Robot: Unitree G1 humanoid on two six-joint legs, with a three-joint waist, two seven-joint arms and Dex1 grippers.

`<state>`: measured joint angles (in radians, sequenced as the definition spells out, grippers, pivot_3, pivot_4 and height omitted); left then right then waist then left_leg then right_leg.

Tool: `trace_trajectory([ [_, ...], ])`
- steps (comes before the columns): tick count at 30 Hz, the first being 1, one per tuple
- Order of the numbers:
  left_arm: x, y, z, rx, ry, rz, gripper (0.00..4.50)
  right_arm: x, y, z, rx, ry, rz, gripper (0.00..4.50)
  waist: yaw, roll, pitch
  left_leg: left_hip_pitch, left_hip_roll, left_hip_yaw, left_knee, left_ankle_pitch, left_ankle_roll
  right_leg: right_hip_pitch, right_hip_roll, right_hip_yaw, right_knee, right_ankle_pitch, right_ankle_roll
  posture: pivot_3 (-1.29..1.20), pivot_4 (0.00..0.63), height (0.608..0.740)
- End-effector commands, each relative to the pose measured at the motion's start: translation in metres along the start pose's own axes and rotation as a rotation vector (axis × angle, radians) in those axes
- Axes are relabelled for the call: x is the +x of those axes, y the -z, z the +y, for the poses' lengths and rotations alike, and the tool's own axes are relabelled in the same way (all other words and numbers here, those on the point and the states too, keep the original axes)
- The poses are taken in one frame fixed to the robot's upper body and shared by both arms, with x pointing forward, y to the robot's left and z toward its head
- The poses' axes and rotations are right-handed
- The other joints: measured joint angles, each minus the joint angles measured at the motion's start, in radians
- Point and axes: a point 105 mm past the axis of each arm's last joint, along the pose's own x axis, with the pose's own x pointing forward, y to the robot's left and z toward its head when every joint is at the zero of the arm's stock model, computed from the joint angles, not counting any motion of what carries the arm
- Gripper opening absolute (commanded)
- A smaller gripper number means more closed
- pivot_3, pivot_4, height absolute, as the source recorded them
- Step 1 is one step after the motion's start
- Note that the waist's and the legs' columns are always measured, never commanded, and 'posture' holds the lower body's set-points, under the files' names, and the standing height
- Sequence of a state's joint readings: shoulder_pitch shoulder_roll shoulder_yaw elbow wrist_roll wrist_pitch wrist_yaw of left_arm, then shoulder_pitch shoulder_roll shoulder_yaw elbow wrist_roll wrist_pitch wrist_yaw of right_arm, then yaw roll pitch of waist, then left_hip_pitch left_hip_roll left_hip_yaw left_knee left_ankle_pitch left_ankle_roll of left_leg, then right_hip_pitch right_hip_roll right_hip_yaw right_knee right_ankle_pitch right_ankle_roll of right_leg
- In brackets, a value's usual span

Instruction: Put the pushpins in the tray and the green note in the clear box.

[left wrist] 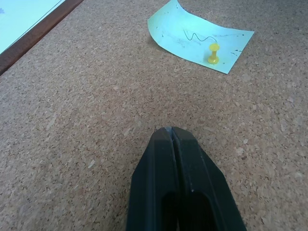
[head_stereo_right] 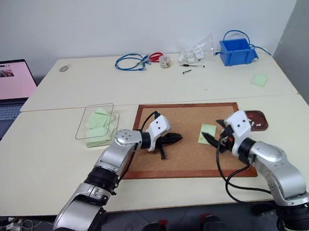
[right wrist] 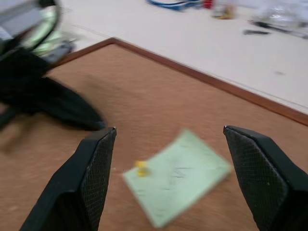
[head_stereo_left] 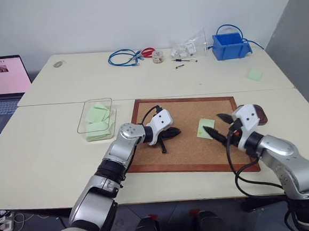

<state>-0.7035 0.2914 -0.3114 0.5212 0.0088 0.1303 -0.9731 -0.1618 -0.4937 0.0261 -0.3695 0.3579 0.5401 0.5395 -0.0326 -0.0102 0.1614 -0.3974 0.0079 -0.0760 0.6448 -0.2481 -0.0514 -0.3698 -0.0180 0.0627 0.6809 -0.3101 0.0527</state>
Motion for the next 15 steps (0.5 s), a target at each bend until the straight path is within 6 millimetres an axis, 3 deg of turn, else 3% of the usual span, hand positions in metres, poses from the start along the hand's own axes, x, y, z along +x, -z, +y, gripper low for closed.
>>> trace_trajectory([
  [1,0.007,0.037,-0.023,-0.062,0.083,0.129,0.0,0.01,0.002,0.003,-0.034,0.01,0.01,3.78,0.0,0.0,0.0,0.0,0.0,0.0,0.0,0.0,0.0,0.0,0.0,0.0,0.0,0.0,0.0,0.0,0.15,0.74],
  [12,0.006,0.037,-0.024,-0.06,0.083,0.129,0.0,0.024,0.024,0.0,0.041,0.027,0.041,3.78,0.0,0.0,0.0,0.0,0.0,0.0,0.0,0.0,0.0,0.0,0.0,0.0,0.0,0.0,0.0,0.0,0.15,0.74],
  [15,0.005,0.037,-0.024,-0.06,0.086,0.129,0.0,0.026,0.026,-0.003,0.037,0.029,0.043,3.3,0.0,0.0,0.0,0.0,0.0,0.0,0.0,0.0,0.0,0.0,0.0,0.0,0.0,0.0,0.0,0.0,0.15,0.74],
])
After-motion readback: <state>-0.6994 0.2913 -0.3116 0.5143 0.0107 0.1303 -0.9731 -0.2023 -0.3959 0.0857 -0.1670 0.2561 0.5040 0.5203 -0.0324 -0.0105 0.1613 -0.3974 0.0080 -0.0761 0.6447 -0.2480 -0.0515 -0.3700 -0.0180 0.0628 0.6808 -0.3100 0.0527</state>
